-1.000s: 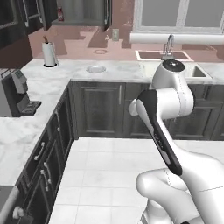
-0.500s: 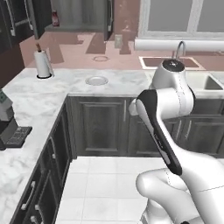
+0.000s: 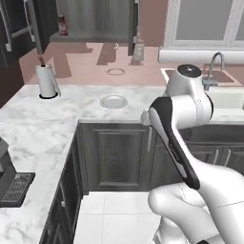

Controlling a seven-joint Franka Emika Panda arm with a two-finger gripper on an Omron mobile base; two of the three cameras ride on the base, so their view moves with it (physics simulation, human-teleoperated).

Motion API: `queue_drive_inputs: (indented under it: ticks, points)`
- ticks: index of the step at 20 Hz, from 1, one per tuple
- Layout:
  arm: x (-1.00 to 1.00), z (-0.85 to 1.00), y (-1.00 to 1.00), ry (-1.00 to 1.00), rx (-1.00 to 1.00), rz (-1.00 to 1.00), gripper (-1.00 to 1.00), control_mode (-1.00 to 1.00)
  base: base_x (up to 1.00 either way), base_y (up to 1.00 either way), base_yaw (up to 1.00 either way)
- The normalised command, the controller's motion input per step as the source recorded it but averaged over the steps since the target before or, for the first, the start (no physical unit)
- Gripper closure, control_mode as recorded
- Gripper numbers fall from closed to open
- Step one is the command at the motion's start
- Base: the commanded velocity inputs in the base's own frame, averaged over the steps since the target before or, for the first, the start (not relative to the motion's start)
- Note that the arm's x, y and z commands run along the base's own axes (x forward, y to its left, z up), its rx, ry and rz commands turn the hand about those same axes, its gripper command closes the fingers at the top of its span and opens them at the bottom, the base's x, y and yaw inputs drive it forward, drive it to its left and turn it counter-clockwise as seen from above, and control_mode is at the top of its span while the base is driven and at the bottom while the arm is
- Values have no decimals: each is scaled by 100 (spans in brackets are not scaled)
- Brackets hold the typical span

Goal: Move the hot dog bun to the plate on the dining table and place the condiment next to that plate. Then navigate to the fridge and take the sausage and place it on the plate as well.

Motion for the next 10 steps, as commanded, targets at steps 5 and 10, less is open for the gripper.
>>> queue_drive_inputs:
  ticks: [5,10]
  points:
    - [0,0,0,0,0,0,-100,100,51,30,-19]
    - [0,0,0,0,0,0,-100,100,33,20,-27]
